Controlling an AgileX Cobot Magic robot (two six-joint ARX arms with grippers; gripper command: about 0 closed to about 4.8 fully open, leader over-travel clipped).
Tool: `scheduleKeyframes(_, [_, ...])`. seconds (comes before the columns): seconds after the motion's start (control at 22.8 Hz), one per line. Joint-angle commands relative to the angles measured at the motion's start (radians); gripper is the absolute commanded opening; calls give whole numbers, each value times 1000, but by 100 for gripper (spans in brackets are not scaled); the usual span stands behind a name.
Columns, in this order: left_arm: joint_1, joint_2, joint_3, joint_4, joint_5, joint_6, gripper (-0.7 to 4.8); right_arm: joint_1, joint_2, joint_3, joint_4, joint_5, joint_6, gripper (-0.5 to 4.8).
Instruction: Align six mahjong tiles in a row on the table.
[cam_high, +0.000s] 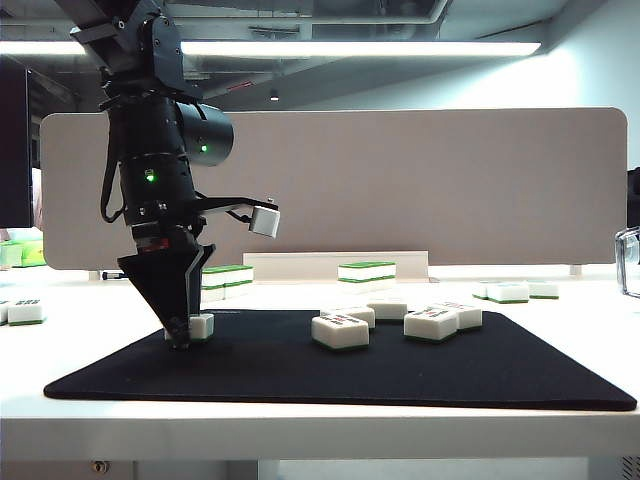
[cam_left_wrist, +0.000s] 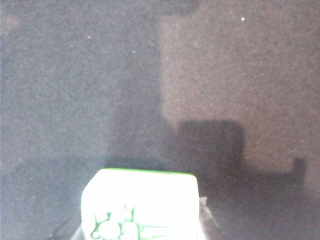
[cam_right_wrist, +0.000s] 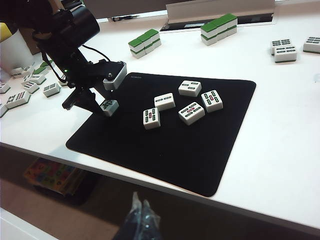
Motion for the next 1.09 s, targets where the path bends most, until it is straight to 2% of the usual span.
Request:
scheduleKeyframes(0.04, [-1,5,-4,5,-25,0,376,1,-11,3,13,-1,0,-1])
scheduleKeyframes(0.09, [-1,3,-3,4,-25,-2,376,1,-11,3,13,-1,0,-1])
scheduleKeyframes(0.18, [-2,-3,28,-6,-23,-93,377,1,-11,3,13,-1,-1,-1])
scheduleKeyframes(0.26, [-11,-3,117,-33,32,-267,376,1,-11,3,13,-1,-1,-1])
scheduleKeyframes(0.39, [-37,-3,208,34,216,-560,371,1,-11,3,14,0,-1,-1])
scheduleKeyframes(0.48, [-76,2,207,125,228,-652,362,1,-11,3,14,0,-1,-1])
scheduleKeyframes(0.61, [-161,39,207,209,174,-650,354,1,-11,3,21,2,-1,-1])
scheduleKeyframes(0.66, [-190,60,207,233,134,-650,319,1,-11,3,21,2,-1,-1])
scheduleKeyframes(0.74, [-219,94,207,256,78,-650,304,1,-11,3,21,2,-1,-1])
scheduleKeyframes(0.92, [-240,153,207,275,-37,-650,304,1,-11,3,21,2,-1,-1])
scheduleKeyframes(1.09, [-238,169,207,296,-36,-651,292,1,-11,3,21,2,-1,-1])
